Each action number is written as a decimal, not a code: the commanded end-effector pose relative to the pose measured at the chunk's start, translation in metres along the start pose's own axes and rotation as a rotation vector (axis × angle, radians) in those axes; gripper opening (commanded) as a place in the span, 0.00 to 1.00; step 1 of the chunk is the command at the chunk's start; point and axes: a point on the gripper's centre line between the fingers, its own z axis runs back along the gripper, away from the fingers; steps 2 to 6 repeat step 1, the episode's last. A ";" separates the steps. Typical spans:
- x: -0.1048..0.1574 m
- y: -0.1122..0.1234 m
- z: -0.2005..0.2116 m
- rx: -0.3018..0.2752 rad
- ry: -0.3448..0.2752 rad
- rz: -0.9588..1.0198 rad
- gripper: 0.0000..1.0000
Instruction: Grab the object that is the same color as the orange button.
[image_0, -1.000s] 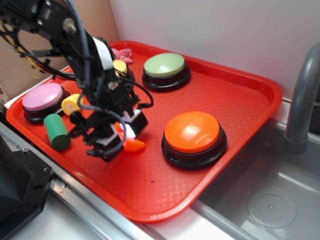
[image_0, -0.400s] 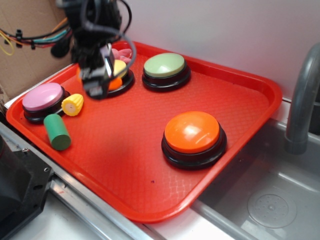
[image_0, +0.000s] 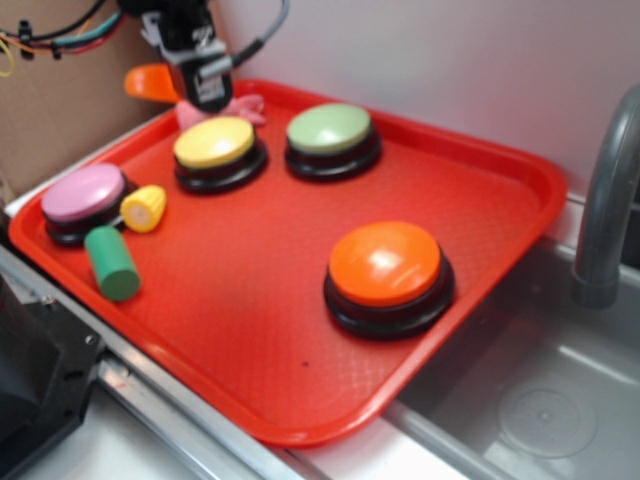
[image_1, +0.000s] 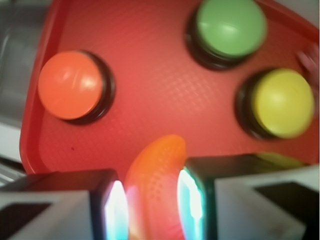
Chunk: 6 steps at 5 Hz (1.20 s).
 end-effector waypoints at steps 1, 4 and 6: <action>0.008 0.012 0.035 0.021 -0.107 0.184 0.00; 0.008 0.012 0.035 0.021 -0.107 0.184 0.00; 0.008 0.012 0.035 0.021 -0.107 0.184 0.00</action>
